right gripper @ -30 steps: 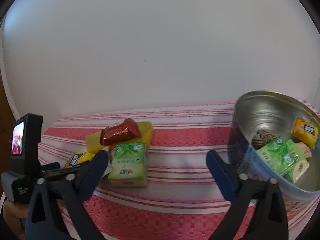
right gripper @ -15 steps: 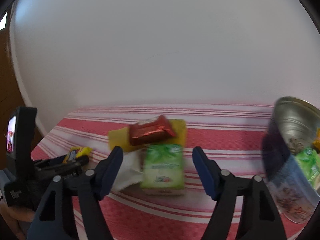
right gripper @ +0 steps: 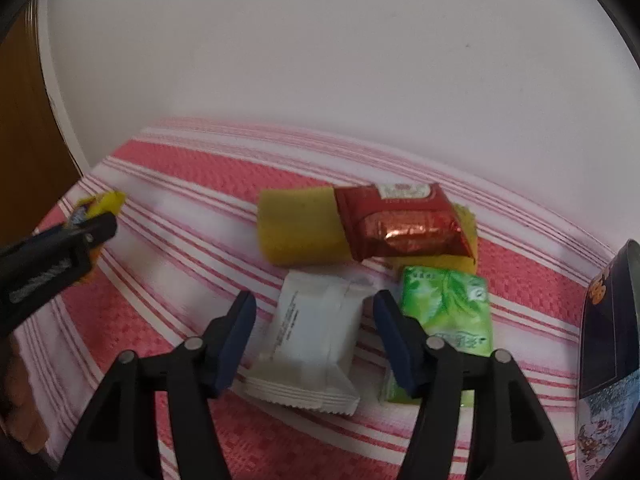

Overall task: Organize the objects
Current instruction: 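Grasp the yellow XianWei cracker bag with the left gripper while the right gripper grasps the white wrapped packet, then carry the cracker bag and white packet over the metal tin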

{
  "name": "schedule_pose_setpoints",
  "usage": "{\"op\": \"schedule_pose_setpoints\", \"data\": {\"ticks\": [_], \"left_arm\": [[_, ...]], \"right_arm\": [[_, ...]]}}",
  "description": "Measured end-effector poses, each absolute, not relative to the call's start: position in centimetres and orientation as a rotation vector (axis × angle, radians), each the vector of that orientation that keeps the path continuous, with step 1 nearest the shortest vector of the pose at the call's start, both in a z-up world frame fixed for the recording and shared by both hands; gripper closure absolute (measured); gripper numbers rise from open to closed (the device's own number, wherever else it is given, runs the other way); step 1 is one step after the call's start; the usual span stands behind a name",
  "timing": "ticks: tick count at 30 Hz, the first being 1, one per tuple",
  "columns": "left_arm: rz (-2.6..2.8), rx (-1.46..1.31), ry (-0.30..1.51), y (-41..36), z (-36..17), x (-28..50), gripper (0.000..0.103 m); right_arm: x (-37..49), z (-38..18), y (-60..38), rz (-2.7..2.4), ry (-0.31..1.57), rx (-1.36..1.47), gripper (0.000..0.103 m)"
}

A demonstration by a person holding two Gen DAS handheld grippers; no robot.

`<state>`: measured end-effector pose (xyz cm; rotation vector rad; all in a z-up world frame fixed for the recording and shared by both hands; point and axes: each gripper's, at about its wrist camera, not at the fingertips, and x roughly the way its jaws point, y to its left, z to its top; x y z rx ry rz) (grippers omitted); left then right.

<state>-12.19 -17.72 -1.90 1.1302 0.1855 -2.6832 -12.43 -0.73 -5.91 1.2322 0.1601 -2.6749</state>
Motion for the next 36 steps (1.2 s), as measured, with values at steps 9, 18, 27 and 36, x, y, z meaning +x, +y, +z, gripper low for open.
{"op": "schedule_pose_setpoints", "data": {"ticks": [9, 18, 27, 36], "left_arm": [[-2.69, 1.127, 0.19, -17.6, -2.4, -12.2, 0.05], [-2.817, 0.967, 0.159, -16.0, -1.3, -11.2, 0.05], [-2.951, 0.745, 0.078, -12.0, -0.2, -8.6, 0.05], [-2.988, 0.726, 0.066, -8.8, -0.3, -7.4, 0.05]], "right_arm": [[-12.7, -6.3, 0.3, -2.578, 0.057, 1.23, 0.064], [-8.4, -2.8, 4.9, -2.656, -0.186, 0.876, 0.064], [-3.2, -0.8, 8.1, -3.045, 0.051, 0.604, 0.064], [-0.2, -0.2, 14.2, -3.166, 0.046, 0.563, 0.064]]}}
